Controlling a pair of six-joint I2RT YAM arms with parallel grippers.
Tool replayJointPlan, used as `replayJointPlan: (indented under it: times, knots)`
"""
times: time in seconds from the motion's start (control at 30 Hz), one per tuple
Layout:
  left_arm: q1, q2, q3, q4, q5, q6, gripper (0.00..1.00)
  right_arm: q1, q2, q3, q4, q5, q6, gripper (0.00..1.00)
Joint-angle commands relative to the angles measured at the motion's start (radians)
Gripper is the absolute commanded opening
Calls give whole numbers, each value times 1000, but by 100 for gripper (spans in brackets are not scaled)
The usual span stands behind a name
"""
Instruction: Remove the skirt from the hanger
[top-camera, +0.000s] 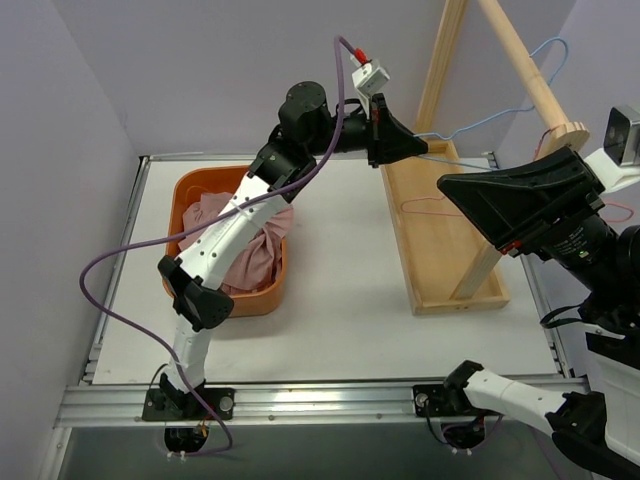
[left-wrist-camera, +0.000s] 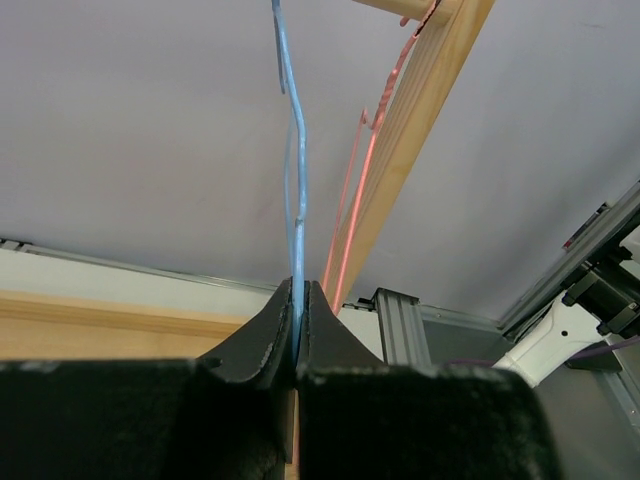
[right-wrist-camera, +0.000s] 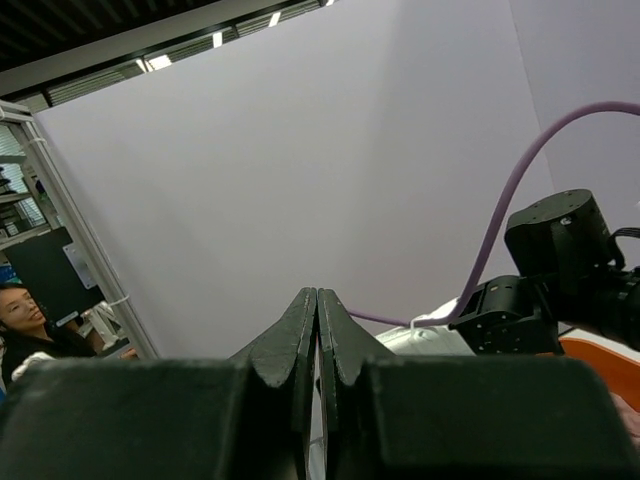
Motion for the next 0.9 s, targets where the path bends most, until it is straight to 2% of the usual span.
replayJointPlan:
  times: [0.0,0.33,0.6,0.77,0.87]
  knots:
    - [9,-114,-62,25,-20,60,2,-10,13,60,-4,11,-35,0]
    - [43,-239,-344,192,-11,29,2,-8,23,124,-80,54,-55,0]
    - [64,-243,-410,276,29,-5,2,-8,11,132,-94,74,-58,0]
    - [66,-239,-453,284,21,-14,2,-10,40,144,-172,128,-65,0]
    - [74,-248,-533,279,-49,-43,20,-10,54,118,-222,172,-69,0]
